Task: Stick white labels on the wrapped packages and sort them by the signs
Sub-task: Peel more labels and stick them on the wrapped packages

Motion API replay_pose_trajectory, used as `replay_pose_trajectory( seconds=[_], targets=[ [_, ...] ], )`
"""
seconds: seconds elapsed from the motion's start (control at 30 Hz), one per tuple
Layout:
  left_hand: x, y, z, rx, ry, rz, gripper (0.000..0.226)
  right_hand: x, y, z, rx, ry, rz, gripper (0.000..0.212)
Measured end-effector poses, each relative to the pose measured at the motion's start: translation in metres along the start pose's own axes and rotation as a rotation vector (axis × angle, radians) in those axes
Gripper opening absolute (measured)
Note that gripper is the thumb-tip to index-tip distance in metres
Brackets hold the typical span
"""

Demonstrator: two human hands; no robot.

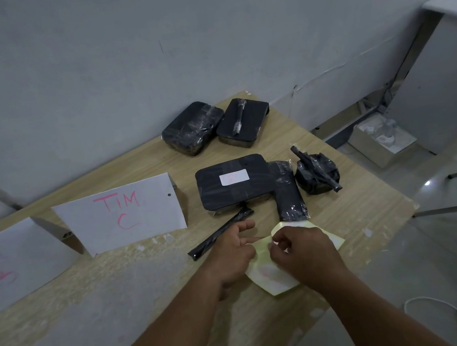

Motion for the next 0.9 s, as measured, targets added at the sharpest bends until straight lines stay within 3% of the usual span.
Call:
replay_pose_trajectory(
  seconds=[0.53,0.9],
  targets=[
    [-0.008,-0.004,-0.009,0.026,-0.032,0.089,0.06,0.002,0.0,0.002,-0.017,0.007,-0.08,0.02],
    [-0.004,-0.004,-0.009,0.015,-0.02,0.062,0.059,-0.009,-0.004,-0.002,0.039,-0.075,0.111,0.015]
  ],
)
Point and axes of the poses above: each hand's wrist, its own z-axis towards the middle knuckle, its own y-axis out of the back of the hand, x = y × z, the point moved 8 cm from there along z, towards the middle knuckle, and after that the axes turned 5 degrees about y, right-handed, at the moved point
